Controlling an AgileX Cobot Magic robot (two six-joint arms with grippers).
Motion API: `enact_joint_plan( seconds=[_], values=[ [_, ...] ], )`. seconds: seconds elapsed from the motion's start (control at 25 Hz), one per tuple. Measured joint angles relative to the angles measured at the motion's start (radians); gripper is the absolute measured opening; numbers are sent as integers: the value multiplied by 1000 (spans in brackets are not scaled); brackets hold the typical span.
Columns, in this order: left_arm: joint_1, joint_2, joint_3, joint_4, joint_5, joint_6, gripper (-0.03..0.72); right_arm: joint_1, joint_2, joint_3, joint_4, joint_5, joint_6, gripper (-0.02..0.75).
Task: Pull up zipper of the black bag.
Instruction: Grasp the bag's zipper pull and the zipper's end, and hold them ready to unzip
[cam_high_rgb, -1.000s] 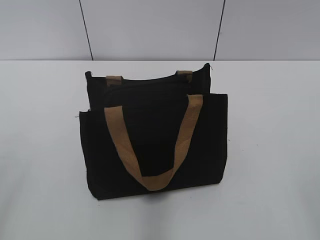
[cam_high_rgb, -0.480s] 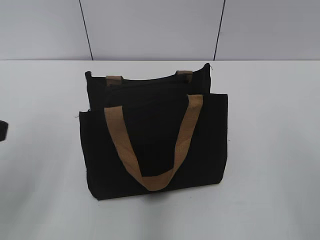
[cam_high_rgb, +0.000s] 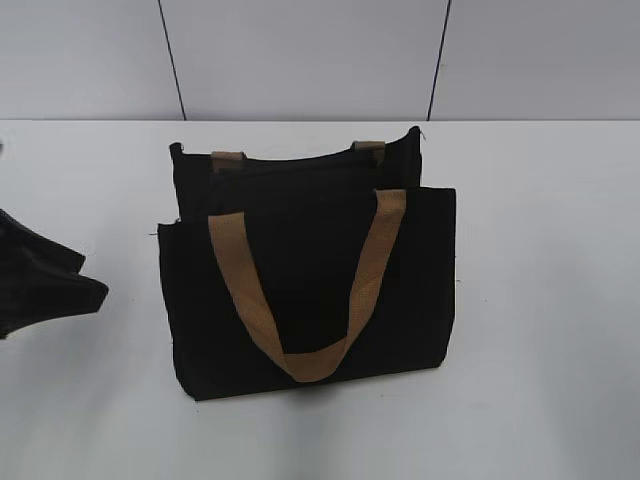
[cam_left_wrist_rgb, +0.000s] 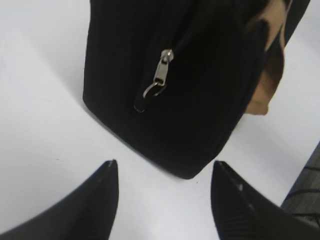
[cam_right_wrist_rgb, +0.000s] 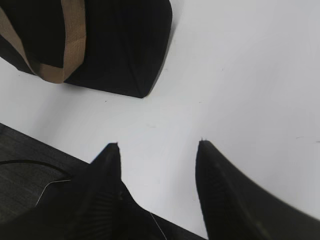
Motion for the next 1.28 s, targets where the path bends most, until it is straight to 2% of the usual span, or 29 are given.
enact_joint_plan(
  seconds=[0.12,0.28,0.36,0.52,0.72,0.88,1.04,1.28],
  values=[
    [0,109,0,-72,-53,214,416,0,14,0,18,-1,-14,381],
    [0,262,0,-285,-73,595,408,0,17,-2,24,-3,-24,381],
    [0,336,-4,-358,-39,728,408,0,17,-2,24,-3,-26,381],
    [0,462,-8,-451,33,917,408,0,17,-2,24,-3,-27,381],
    [0,530,-9,-634,68,1113,408,0,17,-2,24,2,-27,381],
    [0,561,-13,-667,130,1179,440,0,17,-2,25,6,-27,381],
    [0,596,-41,-671,155,1187,487,0,17,-2,25,6,-27,381],
    [0,632,-65,-674,196,1187,497,0,17,-2,26,6,-27,381]
  ],
)
